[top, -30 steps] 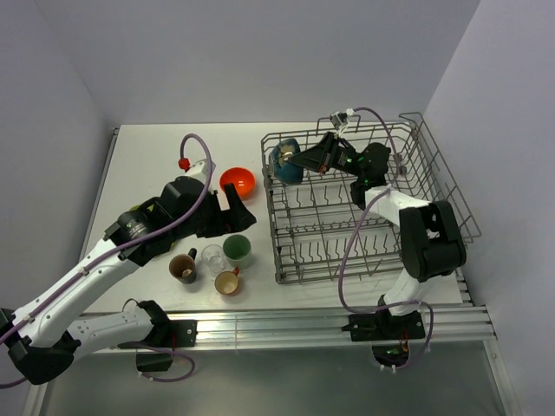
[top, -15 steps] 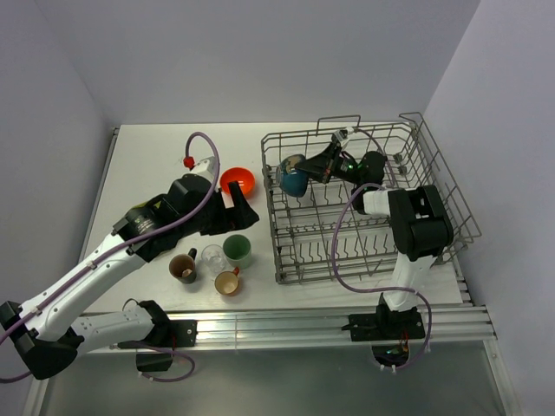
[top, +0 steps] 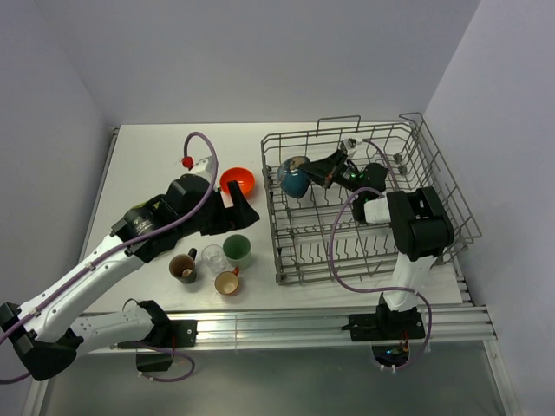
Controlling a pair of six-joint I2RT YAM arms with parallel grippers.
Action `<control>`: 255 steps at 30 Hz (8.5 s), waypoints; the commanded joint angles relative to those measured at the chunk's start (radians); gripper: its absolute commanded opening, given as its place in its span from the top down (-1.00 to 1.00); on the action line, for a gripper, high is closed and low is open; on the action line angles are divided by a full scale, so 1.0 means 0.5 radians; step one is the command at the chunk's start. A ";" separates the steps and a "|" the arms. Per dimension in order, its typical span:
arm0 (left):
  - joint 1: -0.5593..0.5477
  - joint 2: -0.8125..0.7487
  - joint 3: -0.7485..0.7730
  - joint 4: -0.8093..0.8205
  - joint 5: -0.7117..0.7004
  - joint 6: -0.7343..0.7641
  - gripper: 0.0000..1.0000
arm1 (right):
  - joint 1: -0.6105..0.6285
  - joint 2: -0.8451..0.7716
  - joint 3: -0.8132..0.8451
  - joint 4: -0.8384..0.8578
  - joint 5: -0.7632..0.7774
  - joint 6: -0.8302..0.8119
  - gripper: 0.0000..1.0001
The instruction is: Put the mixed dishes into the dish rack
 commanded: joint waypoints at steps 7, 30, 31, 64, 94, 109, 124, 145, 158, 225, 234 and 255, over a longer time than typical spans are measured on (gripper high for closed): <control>0.002 -0.070 -0.048 0.153 0.075 -0.061 -0.95 | -0.146 0.090 -0.074 0.520 -0.074 0.000 0.72; 0.204 0.546 0.203 -0.013 -0.271 -0.116 -0.98 | -0.122 -0.523 0.422 -1.849 0.008 -1.490 -0.38; 0.232 0.577 0.228 -0.028 -0.277 -0.113 -0.99 | -0.085 -0.542 0.472 -2.018 0.075 -1.585 -0.38; 0.836 1.470 0.560 0.144 0.112 0.086 -0.95 | 0.007 -0.707 0.632 -2.894 0.634 -2.089 -0.64; 0.932 1.090 0.609 -0.245 -0.038 0.153 1.00 | 0.884 -1.625 0.856 -3.563 1.063 -2.619 -0.55; 0.612 0.341 0.201 -0.587 -0.109 0.237 1.00 | 1.618 -1.306 1.359 -3.876 1.490 -3.273 -0.39; 0.419 0.277 0.158 -0.593 -0.050 0.184 1.00 | 2.010 -0.662 1.592 -4.085 1.521 -3.457 -0.32; 0.376 0.028 0.219 -0.544 0.339 0.240 1.00 | 2.139 -0.585 1.188 -3.598 2.119 -3.561 -0.21; 0.376 -0.060 0.228 -0.464 0.272 0.191 -0.59 | 2.207 -0.754 1.010 -3.346 2.337 -3.528 1.00; 0.385 -0.067 0.145 0.116 -0.029 -0.043 -0.93 | -0.625 -0.192 -0.209 0.836 -0.255 0.089 1.00; 0.385 -0.021 0.127 0.073 -0.060 -0.046 -0.92 | -0.631 -0.015 -0.178 0.833 -0.240 0.083 0.64; 0.385 -0.024 -0.174 0.070 0.005 -0.012 -0.90 | -0.619 -0.343 -0.080 -0.265 -0.283 -0.677 -0.26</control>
